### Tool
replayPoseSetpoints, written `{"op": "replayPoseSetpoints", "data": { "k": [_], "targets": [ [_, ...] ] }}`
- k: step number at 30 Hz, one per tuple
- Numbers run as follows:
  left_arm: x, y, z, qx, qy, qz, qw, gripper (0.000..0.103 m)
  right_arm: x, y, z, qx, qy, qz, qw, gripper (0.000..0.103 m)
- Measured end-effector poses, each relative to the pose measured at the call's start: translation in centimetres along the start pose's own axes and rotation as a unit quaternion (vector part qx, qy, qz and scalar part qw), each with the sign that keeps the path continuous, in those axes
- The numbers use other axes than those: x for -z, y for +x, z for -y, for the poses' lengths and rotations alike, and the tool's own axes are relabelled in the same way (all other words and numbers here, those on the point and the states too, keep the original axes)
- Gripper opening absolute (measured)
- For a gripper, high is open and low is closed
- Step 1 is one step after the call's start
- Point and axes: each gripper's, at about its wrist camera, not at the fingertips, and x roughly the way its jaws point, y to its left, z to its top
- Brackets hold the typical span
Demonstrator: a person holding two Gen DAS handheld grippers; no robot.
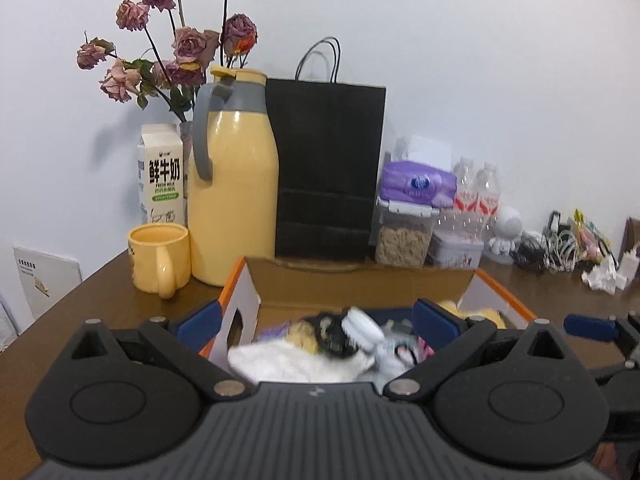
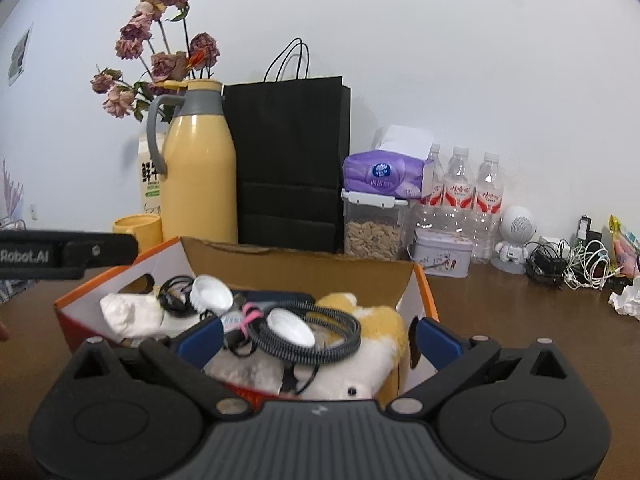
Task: Organize objects
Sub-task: 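Withdraw both tools from the box toward the table, then grasp the last white lid on the table with the right gripper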
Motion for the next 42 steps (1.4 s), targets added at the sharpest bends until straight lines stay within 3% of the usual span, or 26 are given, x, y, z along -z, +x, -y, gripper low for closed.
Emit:
{"op": "replayPoseSetpoints", "data": {
  "k": [9, 19, 28, 29, 30, 32, 38, 42],
  "targets": [
    [3.2, -1.9, -1.1, 0.003, 0.006, -0.043, 0.9991, 0.103, 2.3, -2.1, -0.1, -0.004, -0.01, -0.027, 1.0, 0.103],
    [6.6, -0.1, 0.0, 0.017, 0.052, -0.141, 0.9885, 0.101, 5.0, -1.9, -0.8, -0.023, -0.028, -0.091, 0.995, 0.103],
    [7.4, 1.4, 0.5, 0.038, 0.056, -0.186, 0.9803, 0.048, 5.6, -0.9, -1.3, -0.019, -0.033, -0.108, 0.993, 0.103],
    [7.4, 1.3, 0.6, 0.038, 0.058, -0.183, 0.9806, 0.039, 5.6, -0.8, -1.3, -0.019, -0.033, -0.11, 0.993, 0.103],
    [7.4, 1.3, 0.6, 0.042, 0.059, -0.183, 0.9805, 0.022, 5.7, -0.7, -1.3, -0.019, -0.034, -0.111, 0.993, 0.103],
    [7.4, 1.1, 0.6, 0.056, 0.056, -0.181, 0.9802, 0.008, 5.8, -0.6, -1.4, -0.02, -0.034, -0.113, 0.993, 0.103],
    [6.8, -0.2, 0.2, 0.059, 0.043, -0.142, 0.9871, 0.008, 5.6, -0.3, -1.0, -0.014, -0.018, -0.114, 0.993, 0.102],
    [6.5, -0.5, -0.1, 0.058, 0.034, -0.131, 0.9891, 0.008, 5.7, 0.3, -0.8, -0.016, -0.003, -0.127, 0.992, 0.089]
  ]
}}
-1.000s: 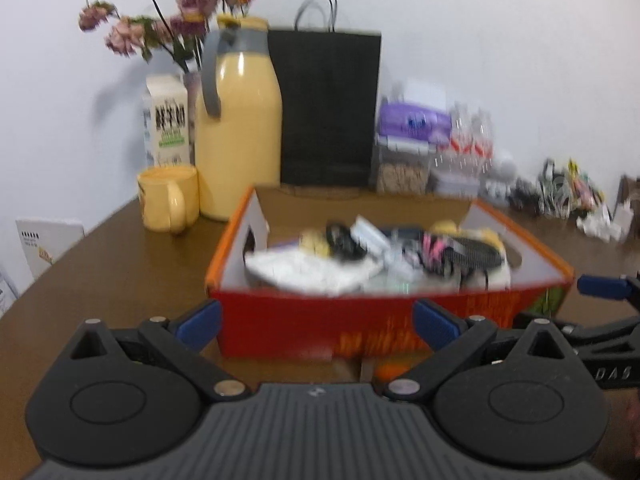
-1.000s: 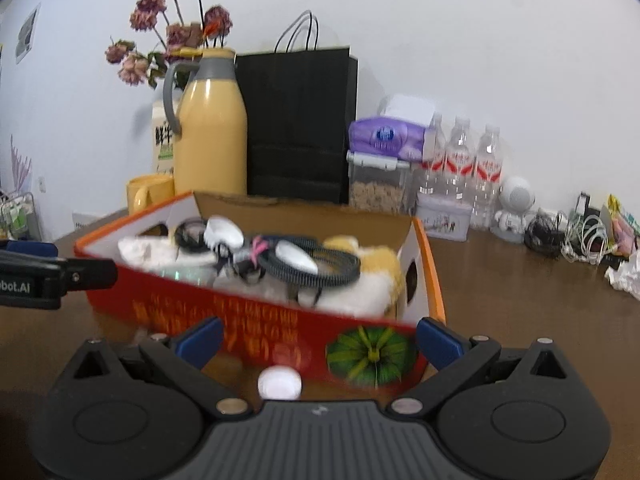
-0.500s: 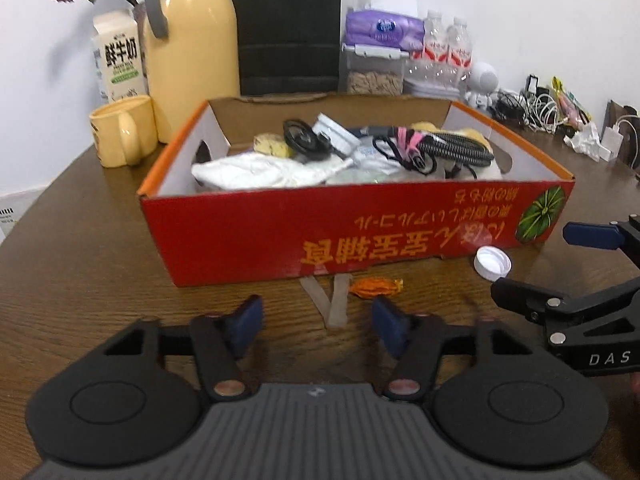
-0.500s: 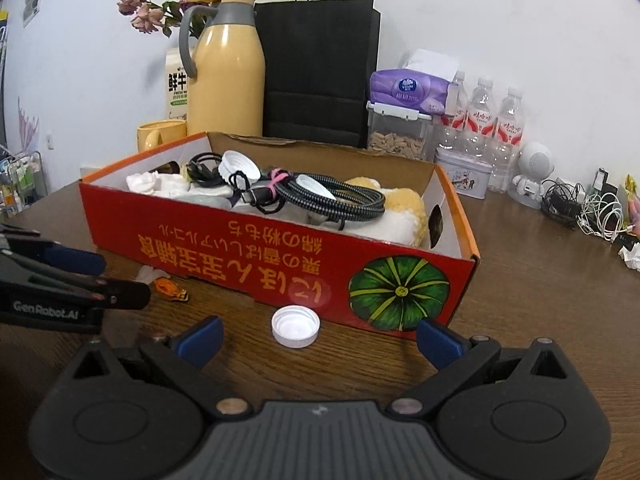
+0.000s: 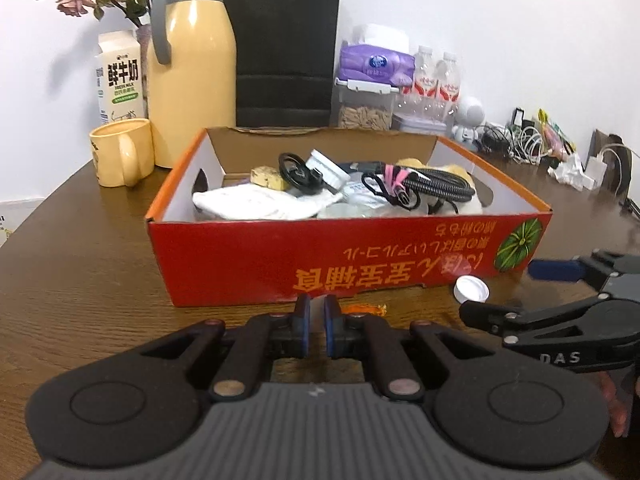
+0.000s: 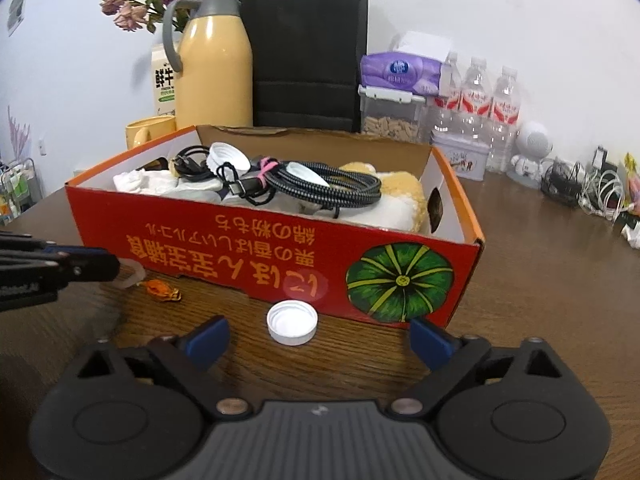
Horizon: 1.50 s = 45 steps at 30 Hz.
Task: Organize objects
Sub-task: 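Grasp the last white lid on the table with the right gripper, then carry the white lid into the box and open the right gripper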
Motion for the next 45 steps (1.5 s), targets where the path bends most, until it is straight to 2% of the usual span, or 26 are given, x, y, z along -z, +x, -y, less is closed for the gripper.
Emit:
{"op": "replayPoseSetpoints", "data": {
  "k": [4, 8, 10, 16, 30, 32, 38, 45],
  "targets": [
    [0.0, -0.2, -0.1, 0.002, -0.003, 0.006, 1.0, 0.008, -0.2, 0.8, -0.4, -0.015, 0.01, -0.014, 1.0, 0.055],
    [0.1, -0.3, -0.1, 0.004, -0.002, 0.007, 1.0, 0.008, -0.3, 1.0, -1.2, -0.023, 0.007, -0.012, 1.0, 0.045],
    [0.1, -0.3, -0.1, 0.005, -0.001, 0.008, 1.0, 0.008, -0.3, 0.9, -1.4, -0.029, 0.006, -0.009, 1.0, 0.027],
    [0.2, -0.5, -0.1, 0.005, -0.003, 0.014, 0.9999, 0.008, -0.3, 0.4, -1.7, -0.028, 0.003, 0.0, 1.0, 0.027],
    [-0.1, -2.4, -0.7, 0.006, -0.024, 0.049, 0.9985, 0.008, -0.4, -2.9, -2.2, -0.034, -0.001, 0.068, 0.997, 0.027],
    [-0.6, -2.9, -0.6, 0.007, -0.022, 0.057, 0.9981, 0.008, -0.9, -3.6, -1.9, -0.045, 0.005, 0.082, 0.996, 0.027],
    [-3.0, -3.9, 0.2, 0.011, -0.007, 0.089, 0.9959, 0.008, -3.0, -4.2, -1.4, -0.043, 0.006, 0.11, 0.993, 0.027],
    [-6.2, -3.5, 1.4, 0.003, 0.002, 0.12, 0.9928, 0.008, -5.8, -3.6, -0.8, -0.025, 0.004, 0.138, 0.99, 0.027]
  ]
}}
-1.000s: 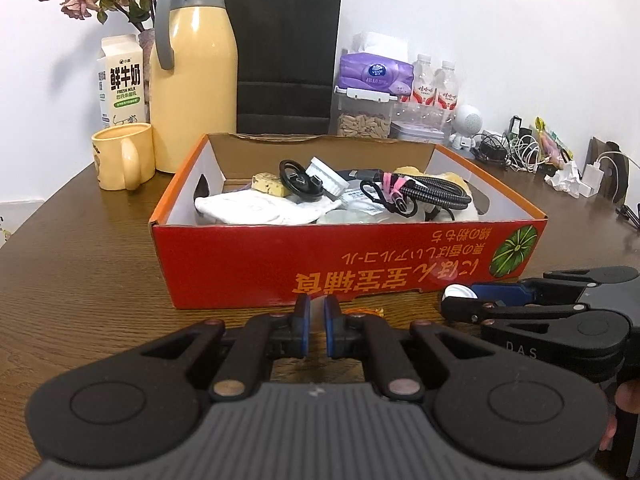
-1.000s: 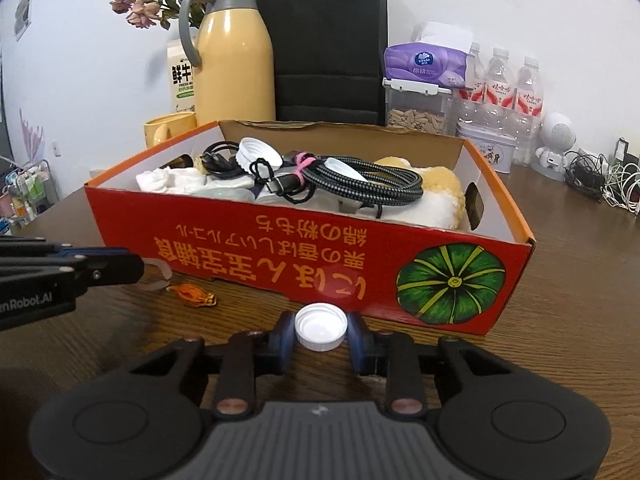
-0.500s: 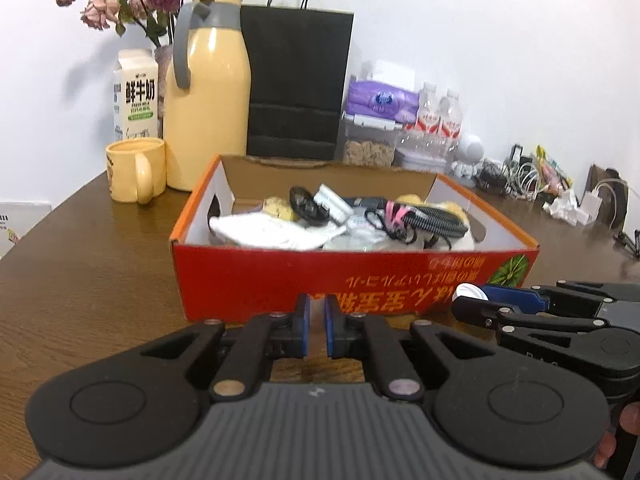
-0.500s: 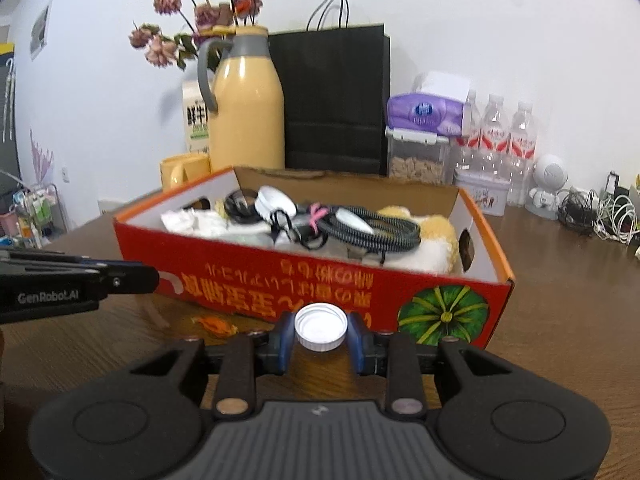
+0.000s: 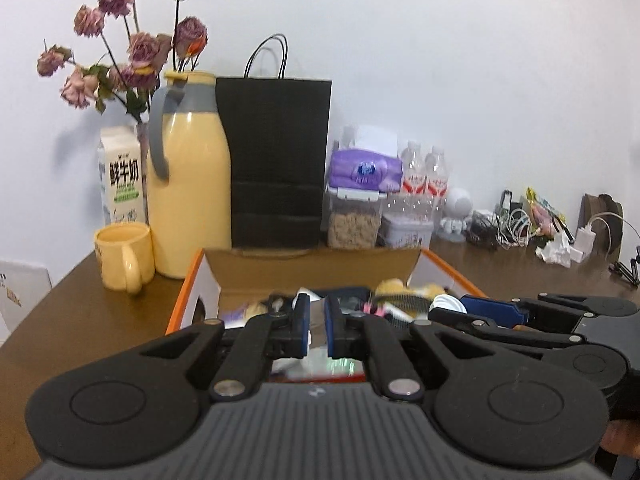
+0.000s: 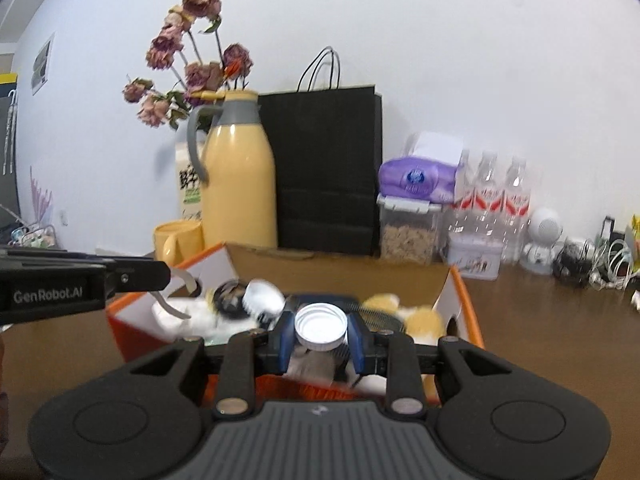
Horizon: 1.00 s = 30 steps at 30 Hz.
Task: Organize objects
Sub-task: 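Carry the white lid into the box and open the right gripper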
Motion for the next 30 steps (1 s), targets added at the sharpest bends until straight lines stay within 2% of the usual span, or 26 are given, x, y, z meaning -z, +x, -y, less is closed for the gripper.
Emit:
{"op": "replayPoseSetpoints", "data": {
  "k": [7, 11, 14, 22, 23, 24, 25, 26, 27, 28, 29, 30],
  "targets": [
    [-2.2, 3.5, 0.4, -0.023, -0.021, 0.009, 0.9995, 0.008, -2.3, 3.3, 1.6, 0.035, 0.006, 0.015, 0.999, 0.027],
    [-2.4, 6.5, -0.1, -0.05, -0.057, -0.002, 0.9971, 0.008, -1.8, 5.8, 2.7, 0.042, 0.026, 0.006, 0.999, 0.027],
    [-2.0, 8.0, -0.7, -0.063, -0.057, -0.017, 0.9962, 0.008, -1.1, 6.9, 3.0, 0.047, 0.024, -0.007, 0.999, 0.027],
    [-1.2, 8.6, -1.2, -0.067, -0.054, -0.03, 0.9959, 0.011, -0.6, 7.5, 3.1, 0.049, 0.025, -0.017, 0.998, 0.028],
    [-1.1, 8.5, -1.1, -0.069, -0.05, -0.029, 0.996, 0.019, -0.6, 7.4, 3.1, 0.05, 0.025, -0.017, 0.998, 0.029],
    [-1.1, 8.4, -1.0, -0.07, -0.048, -0.026, 0.9961, 0.033, -0.5, 7.3, 3.1, 0.05, 0.026, -0.018, 0.998, 0.035],
    [-1.0, 8.3, -1.0, -0.073, -0.046, -0.022, 0.996, 0.044, -0.5, 7.3, 3.1, 0.049, 0.028, -0.019, 0.998, 0.046],
    [-1.0, 8.1, -0.8, -0.079, -0.045, -0.017, 0.9957, 0.061, -0.5, 7.1, 3.0, 0.049, 0.029, -0.018, 0.998, 0.053],
    [-1.0, 7.9, -0.8, -0.084, -0.042, -0.011, 0.9955, 0.073, -0.5, 7.0, 3.0, 0.051, 0.029, -0.015, 0.998, 0.065],
    [-1.0, 7.7, -0.7, -0.089, -0.04, -0.005, 0.9952, 0.079, -0.5, 6.9, 3.0, 0.053, 0.028, -0.012, 0.998, 0.073],
    [-1.1, 7.5, -0.7, -0.092, -0.04, 0.0, 0.9949, 0.091, -0.6, 6.7, 2.9, 0.054, 0.026, -0.009, 0.998, 0.077],
    [-1.1, 7.4, -0.7, -0.097, -0.042, 0.004, 0.9944, 0.103, -0.6, 6.6, 2.9, 0.053, 0.026, -0.007, 0.998, 0.088]
  ]
}}
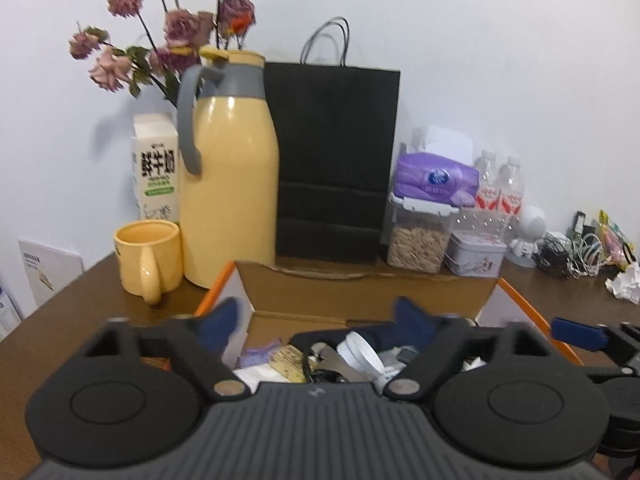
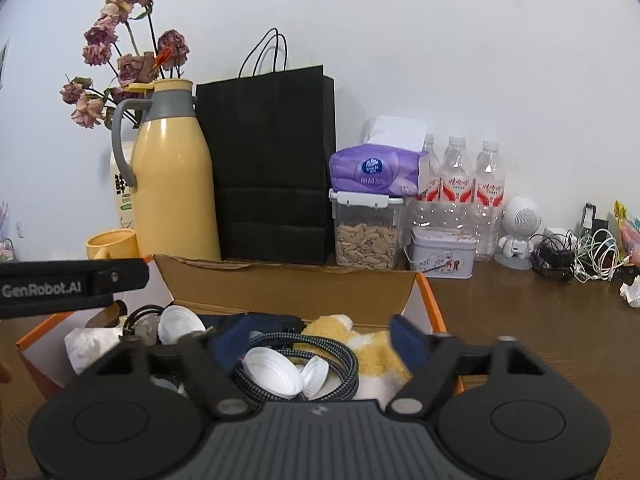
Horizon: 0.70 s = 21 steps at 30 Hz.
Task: Organize objects
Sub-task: 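Carry the white lid into the box and open the right gripper, then withdraw both tools from the box toward the table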
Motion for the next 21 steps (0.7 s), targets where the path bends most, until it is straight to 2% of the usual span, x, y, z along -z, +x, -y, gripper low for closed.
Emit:
{"op": "replayPoseSetpoints", "data": {
  "k": [1, 3, 12, 21],
  "targets": [
    [0.0, -0.1, 0.0, -0.003, -0.001, 0.004, 1.0, 0.103, 0.0, -0.1, 0.0, 0.001, 0.0, 0.001, 1.0, 0.099],
    [-0.1, -0.3, -0.1, -0.003, -0.001, 0.007, 1.0, 0.103, 0.1, -0.1, -0.1, 0.005, -0.001, 0.002, 1.0, 0.103],
    [0.1, -0.6, -0.3, -0.001, 0.003, 0.001, 1.0, 0.103, 0.2, -0.6, 0.0, 0.006, 0.006, -0.008, 1.0, 0.103],
    [0.6, -3.9, -1.3, 0.024, 0.026, 0.004, 0.9994, 0.103, 0.9, -4.1, -0.1, 0.009, -0.008, -0.006, 1.0, 0.103]
  ]
}}
